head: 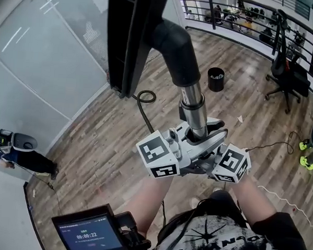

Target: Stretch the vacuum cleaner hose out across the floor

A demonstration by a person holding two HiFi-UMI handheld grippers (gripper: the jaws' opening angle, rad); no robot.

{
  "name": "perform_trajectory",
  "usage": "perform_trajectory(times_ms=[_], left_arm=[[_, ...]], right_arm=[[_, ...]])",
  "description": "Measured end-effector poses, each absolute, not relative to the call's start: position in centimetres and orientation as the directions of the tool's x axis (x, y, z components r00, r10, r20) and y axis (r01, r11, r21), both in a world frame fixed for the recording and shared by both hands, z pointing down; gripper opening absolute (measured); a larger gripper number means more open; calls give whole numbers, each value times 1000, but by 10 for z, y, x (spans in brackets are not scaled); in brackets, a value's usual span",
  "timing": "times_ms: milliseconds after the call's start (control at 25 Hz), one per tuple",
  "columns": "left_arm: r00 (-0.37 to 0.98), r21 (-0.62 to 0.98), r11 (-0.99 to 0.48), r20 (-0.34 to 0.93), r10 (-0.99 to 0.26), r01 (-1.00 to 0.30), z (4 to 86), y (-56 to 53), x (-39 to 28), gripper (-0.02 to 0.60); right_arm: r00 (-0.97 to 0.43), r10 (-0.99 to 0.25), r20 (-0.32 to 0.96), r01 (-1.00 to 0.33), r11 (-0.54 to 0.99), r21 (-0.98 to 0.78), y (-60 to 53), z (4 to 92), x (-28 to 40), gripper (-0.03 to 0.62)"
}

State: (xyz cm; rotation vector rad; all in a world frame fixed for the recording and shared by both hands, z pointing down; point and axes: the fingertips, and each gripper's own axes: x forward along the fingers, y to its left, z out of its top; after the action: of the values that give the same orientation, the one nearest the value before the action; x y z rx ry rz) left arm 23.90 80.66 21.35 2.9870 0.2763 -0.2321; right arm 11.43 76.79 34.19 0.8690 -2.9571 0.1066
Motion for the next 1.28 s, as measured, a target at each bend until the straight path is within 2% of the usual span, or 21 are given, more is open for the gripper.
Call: perform_trajectory(times_ms=[600, 840, 1120, 1280], left_arm=[[982, 89, -990, -163, 99, 114, 207, 904, 322, 89], [984, 77, -991, -150, 98, 110, 202, 954, 355, 89], [980, 67, -989, -160, 121, 133, 195, 994, 359, 89], [975, 40, -985, -157, 159, 168, 182, 1032, 338, 89]], right_arm=[[-885, -462, 65, -464, 885, -35, 872, 339, 195, 49], [-882, -468, 51, -469, 882, -29, 920, 327, 228, 49], [-872, -488, 47, -489, 872, -9, 955, 319, 233, 49], [-858, -512, 47, -512, 859, 6, 987, 308, 213, 49]])
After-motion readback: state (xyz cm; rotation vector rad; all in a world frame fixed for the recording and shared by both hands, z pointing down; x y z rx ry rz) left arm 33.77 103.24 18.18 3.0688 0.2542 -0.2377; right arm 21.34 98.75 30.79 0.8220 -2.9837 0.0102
